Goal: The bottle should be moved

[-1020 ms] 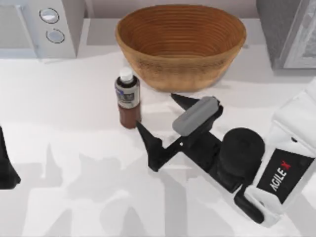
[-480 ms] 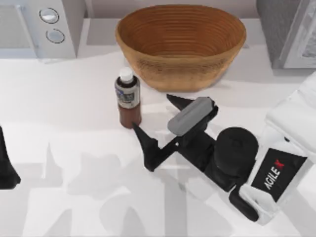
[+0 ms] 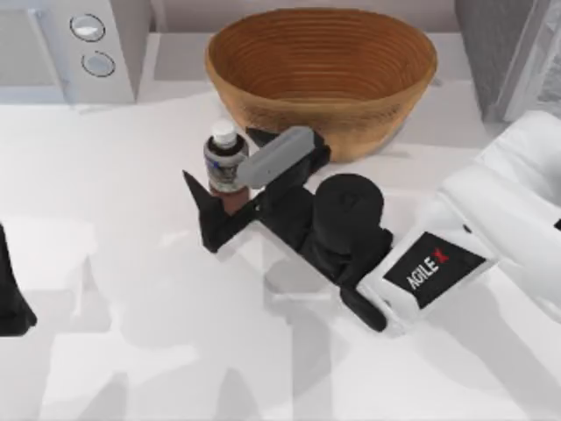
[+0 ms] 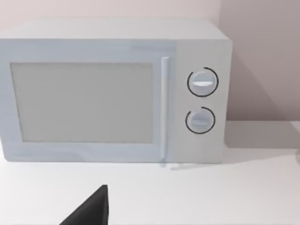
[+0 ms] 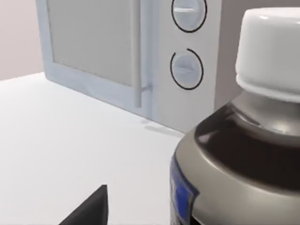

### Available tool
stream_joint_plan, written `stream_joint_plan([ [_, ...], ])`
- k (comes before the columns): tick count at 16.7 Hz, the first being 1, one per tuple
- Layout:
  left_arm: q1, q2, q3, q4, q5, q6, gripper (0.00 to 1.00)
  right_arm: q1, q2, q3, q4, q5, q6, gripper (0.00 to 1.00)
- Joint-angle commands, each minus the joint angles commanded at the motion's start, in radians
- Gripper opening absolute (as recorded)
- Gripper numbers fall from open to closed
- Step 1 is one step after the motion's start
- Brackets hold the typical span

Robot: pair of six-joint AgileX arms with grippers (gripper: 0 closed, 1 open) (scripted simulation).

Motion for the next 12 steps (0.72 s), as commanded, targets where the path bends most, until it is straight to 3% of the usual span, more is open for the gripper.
stream_joint_plan([
  [6, 0.0, 0.0, 0.0, 0.0, 0.0, 0.0, 1.0, 0.001, 0.016, 0.056, -0.044, 0.001, 0.0, 1.0],
  [12, 0.0, 0.0, 0.0, 0.0, 0.0, 0.0, 1.0, 0.001, 0.016, 0.056, -0.044, 0.001, 0.0, 0.55],
])
